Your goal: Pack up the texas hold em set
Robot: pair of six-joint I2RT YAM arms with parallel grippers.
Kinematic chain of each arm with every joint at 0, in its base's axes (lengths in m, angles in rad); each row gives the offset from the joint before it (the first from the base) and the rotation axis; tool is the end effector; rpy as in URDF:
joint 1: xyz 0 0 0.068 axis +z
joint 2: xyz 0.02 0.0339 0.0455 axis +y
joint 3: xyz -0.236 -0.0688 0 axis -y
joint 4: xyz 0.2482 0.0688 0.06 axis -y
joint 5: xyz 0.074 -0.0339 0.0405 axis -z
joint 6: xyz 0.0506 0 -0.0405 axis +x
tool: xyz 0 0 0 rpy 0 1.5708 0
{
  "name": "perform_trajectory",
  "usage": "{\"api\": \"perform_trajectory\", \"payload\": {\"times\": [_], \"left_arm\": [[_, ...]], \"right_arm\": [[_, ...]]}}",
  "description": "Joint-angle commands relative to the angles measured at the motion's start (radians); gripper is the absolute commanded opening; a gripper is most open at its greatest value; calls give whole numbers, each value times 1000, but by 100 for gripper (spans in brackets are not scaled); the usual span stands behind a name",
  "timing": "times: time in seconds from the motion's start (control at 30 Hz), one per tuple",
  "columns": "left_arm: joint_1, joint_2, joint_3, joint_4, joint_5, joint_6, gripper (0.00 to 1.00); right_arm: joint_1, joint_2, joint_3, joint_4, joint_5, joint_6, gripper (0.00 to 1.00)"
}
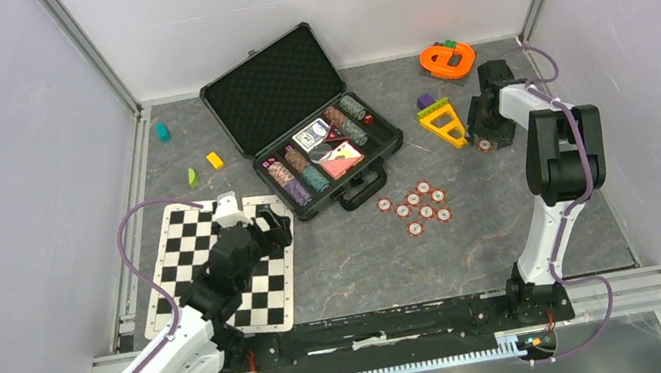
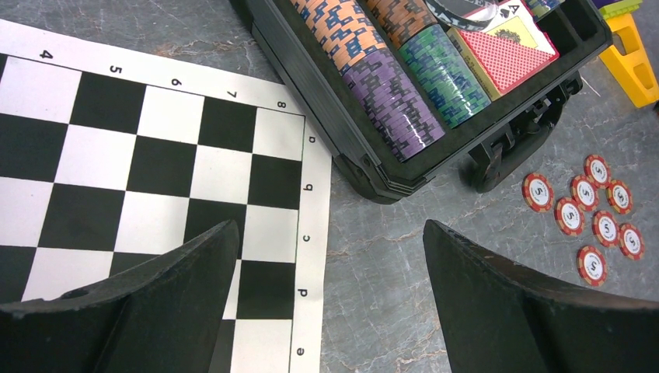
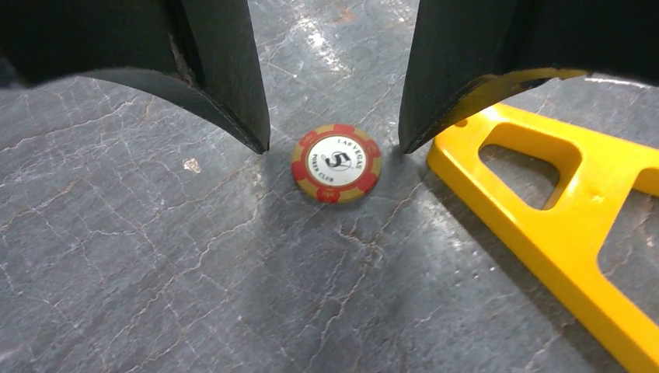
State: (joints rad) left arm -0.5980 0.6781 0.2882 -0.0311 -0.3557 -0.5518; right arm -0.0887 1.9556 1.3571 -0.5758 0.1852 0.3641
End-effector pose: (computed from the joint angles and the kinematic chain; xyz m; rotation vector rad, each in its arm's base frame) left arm 0.1747 -0.0977 0.1731 -0.1840 1.9768 -0.3972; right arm 0.3929 -0.0443 0.1278 0.6598 2.6383 -0.1751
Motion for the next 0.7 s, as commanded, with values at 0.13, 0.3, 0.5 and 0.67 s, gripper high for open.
{"api": "perform_trajectory", "payload": {"times": [0.13, 0.3, 0.5, 0.67], "left_arm": [[-3, 1, 15, 20, 5, 6, 94], [-3, -4, 16, 17, 5, 8, 94], [-5, -11, 18, 10, -1, 10, 94], [-3, -23, 16, 5, -6, 12, 94]], "right_arm": [[-29, 33, 18, 54, 3, 30, 66], [-33, 54, 9, 62, 13, 38, 58], [-33, 30, -34, 75, -16, 48, 56], [-34, 2, -72, 96, -49, 54, 55]]}}
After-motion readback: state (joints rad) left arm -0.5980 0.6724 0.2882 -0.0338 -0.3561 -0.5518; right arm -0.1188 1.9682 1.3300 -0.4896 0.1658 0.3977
